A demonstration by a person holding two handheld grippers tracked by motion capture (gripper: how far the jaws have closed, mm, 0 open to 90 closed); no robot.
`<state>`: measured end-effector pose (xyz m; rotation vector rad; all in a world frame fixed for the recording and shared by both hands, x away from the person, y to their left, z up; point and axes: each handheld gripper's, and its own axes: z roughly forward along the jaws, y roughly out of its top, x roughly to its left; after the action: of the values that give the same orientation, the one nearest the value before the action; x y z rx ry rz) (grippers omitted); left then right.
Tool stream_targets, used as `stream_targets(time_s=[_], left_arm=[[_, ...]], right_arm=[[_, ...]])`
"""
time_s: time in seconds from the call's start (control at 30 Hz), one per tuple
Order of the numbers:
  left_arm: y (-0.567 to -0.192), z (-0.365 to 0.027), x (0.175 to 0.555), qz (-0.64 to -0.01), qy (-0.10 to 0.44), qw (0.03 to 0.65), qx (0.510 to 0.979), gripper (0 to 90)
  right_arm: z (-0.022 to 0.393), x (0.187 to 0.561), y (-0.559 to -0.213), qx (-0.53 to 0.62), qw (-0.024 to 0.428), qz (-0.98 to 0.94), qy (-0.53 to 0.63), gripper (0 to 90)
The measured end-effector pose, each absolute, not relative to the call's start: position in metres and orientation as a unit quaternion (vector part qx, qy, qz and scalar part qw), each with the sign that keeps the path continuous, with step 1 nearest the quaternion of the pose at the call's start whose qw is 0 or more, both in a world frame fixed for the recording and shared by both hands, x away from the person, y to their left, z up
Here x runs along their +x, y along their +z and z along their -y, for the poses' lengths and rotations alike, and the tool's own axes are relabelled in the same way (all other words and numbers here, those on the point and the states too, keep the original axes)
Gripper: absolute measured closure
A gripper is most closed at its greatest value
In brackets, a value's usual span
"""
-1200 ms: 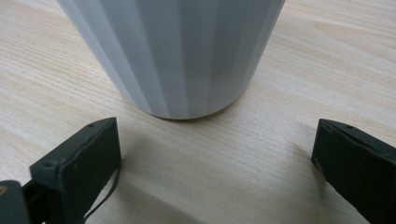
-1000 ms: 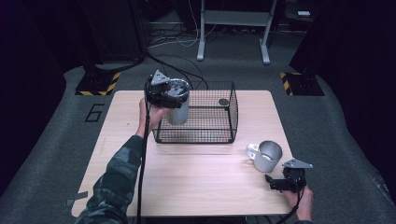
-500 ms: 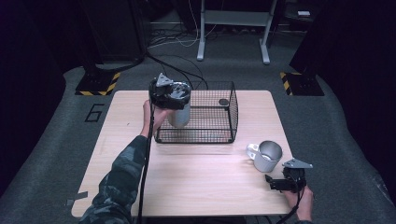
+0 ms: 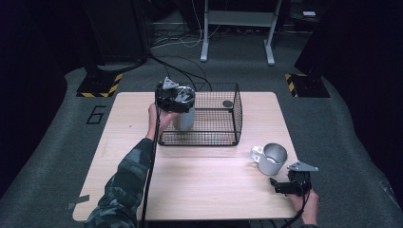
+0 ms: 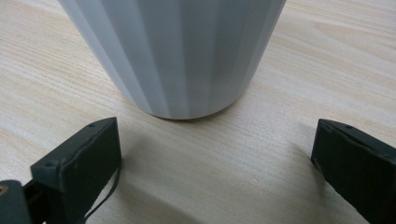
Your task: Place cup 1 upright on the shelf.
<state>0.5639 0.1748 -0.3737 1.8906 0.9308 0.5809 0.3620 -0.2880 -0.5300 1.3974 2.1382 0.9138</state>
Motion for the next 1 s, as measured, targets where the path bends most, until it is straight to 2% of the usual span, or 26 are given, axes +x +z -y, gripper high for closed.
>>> stream_targets(time_s=[1.0], left_arm=[[-0.395,-0.171,0.572,-0.402,0.229,0.441,0.769,3.8]], right_arm=[[0.288,0.362,-0.53,0.502,0.214,-0.771,0.329,1.1]])
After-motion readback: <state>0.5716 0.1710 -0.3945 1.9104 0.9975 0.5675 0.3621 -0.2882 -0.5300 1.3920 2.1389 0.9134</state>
